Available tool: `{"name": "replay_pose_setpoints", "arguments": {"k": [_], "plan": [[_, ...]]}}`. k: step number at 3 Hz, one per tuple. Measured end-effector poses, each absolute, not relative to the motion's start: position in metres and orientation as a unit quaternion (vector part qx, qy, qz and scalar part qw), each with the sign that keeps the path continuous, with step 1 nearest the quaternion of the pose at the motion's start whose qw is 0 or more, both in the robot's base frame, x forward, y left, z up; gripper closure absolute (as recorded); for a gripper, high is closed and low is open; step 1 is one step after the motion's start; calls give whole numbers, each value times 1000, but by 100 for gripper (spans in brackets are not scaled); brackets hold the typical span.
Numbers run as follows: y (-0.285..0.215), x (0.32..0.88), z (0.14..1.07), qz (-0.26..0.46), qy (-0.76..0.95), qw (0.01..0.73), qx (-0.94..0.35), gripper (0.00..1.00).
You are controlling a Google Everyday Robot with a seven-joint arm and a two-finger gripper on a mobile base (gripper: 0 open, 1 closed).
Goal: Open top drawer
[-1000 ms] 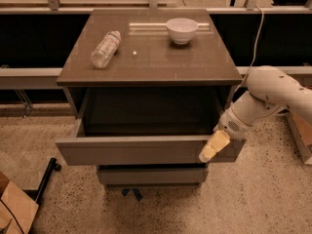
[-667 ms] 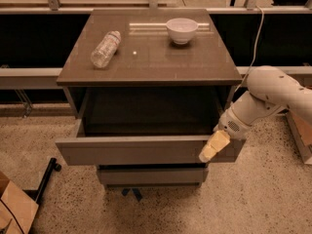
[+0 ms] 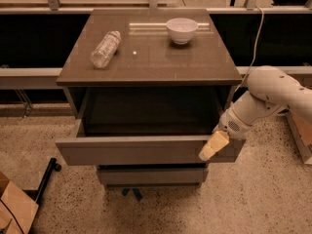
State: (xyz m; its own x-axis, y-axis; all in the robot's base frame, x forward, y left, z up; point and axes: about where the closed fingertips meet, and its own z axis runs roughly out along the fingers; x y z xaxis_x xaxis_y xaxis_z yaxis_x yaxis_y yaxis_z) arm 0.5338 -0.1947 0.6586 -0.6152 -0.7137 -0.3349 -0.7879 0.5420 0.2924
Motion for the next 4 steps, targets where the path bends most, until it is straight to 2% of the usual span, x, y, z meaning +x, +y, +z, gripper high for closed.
{"name": "replay_pose_setpoints", "arguments": {"k": [2, 3, 4], "plan": [[-202, 521, 654, 212, 878, 78, -422, 70], [-202, 521, 654, 212, 878, 77, -422, 55], [-202, 521, 653, 212, 878, 77, -422, 32]]}}
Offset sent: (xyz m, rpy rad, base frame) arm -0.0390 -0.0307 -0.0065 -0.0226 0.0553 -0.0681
